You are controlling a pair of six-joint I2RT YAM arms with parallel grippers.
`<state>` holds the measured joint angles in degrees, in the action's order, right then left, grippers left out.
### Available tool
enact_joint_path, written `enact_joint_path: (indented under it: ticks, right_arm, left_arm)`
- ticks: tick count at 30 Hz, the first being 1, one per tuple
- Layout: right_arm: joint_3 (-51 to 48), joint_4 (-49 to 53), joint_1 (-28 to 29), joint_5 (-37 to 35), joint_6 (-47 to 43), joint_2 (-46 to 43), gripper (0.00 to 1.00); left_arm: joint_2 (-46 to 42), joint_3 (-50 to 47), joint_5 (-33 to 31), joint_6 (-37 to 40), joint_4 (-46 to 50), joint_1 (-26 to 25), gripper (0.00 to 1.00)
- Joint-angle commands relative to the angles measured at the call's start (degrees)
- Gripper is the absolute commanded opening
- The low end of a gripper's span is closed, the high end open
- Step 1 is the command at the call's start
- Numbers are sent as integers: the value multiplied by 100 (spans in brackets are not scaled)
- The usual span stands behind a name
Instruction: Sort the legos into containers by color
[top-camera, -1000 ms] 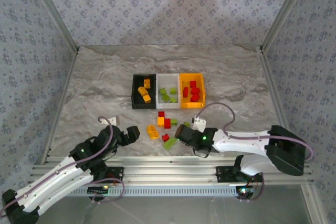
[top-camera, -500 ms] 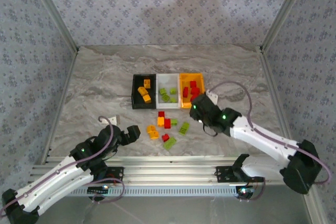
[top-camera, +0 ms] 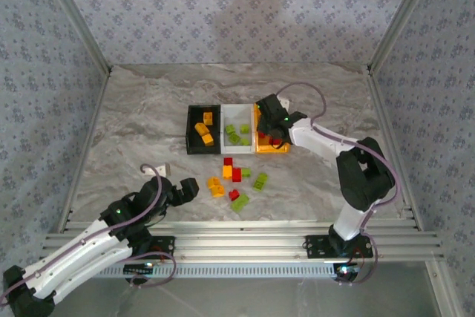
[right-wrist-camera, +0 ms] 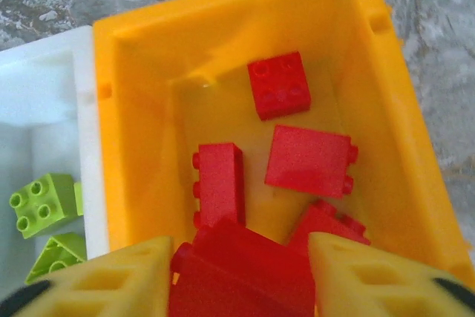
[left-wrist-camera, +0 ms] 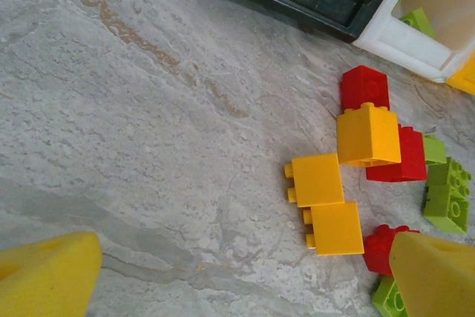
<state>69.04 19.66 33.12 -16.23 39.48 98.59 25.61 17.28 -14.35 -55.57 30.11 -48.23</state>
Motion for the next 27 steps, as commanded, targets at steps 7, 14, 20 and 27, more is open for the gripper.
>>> enact_joint_path:
  ticks: [7,14,20,27]
  right_arm:
    - [-21,-85,190,-208,-134,-917,73]
    - [-1199,-182,841,-390,144,-2122,74]
    - [-2249,-52,1511,-736,590,-3040,75]
    - [-3155,242,1701,-904,1130,-4006,75]
  left_arm:
    - [289,424,73,302,28,48,100]
    - [1223,982,271,823,-181,45,100]
    - [2924,1817,761,1411,-558,-127,85]
    - [5016,2995,317,1832,-534,-1166,80]
